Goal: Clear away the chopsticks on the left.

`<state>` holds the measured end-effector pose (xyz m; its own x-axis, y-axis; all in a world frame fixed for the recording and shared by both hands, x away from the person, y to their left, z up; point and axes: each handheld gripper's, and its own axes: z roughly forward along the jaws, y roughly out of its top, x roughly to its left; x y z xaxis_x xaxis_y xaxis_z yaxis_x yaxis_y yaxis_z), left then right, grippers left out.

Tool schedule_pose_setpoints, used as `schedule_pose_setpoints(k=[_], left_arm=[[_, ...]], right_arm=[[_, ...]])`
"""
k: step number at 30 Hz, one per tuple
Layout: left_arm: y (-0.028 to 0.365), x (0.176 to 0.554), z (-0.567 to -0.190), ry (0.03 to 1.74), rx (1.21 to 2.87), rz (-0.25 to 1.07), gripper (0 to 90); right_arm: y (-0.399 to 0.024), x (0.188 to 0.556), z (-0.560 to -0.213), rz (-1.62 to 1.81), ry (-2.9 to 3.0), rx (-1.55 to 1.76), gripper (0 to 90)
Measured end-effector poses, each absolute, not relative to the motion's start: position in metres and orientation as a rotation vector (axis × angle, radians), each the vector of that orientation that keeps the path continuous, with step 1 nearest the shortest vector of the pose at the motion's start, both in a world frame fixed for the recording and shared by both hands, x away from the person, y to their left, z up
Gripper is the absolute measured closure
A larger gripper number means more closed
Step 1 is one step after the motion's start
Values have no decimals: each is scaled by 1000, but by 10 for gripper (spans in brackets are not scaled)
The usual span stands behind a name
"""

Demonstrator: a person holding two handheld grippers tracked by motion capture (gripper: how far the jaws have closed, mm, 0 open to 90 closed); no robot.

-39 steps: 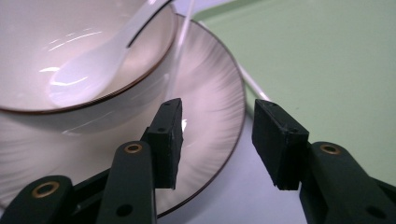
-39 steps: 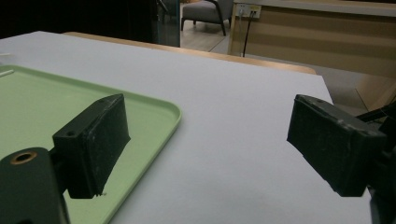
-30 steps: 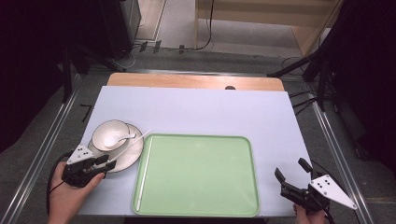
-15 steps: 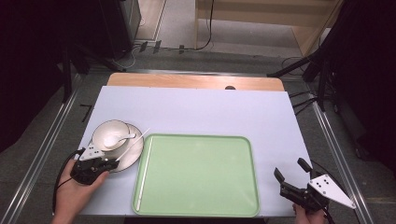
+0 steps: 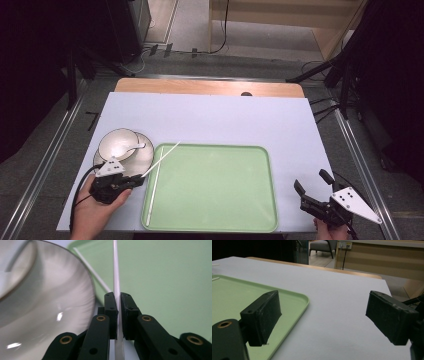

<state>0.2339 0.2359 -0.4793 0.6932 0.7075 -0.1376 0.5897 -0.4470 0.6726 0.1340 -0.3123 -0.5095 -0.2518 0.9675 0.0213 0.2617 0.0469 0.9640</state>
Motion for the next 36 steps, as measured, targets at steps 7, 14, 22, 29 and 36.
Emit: schedule_pose_setpoints(k=[7, 14, 22, 29, 36], left_arm=[[192, 226, -494, 971, 2192, 147, 849], [164, 223, -505, 986, 2209, 129, 849], [149, 220, -514, 981, 2258, 121, 847], [150, 222, -514, 972, 2270, 82, 818], [146, 230, -510, 892, 2280, 57, 707]], right_arm=[[-312, 134, -509, 1246, 1612, 1260, 127], [-312, 134, -509, 1245, 1617, 1255, 127], [-312, 134, -509, 1245, 1614, 1257, 128], [-312, 133, -509, 1245, 1614, 1256, 127], [-312, 133, -509, 1248, 1612, 1257, 128]])
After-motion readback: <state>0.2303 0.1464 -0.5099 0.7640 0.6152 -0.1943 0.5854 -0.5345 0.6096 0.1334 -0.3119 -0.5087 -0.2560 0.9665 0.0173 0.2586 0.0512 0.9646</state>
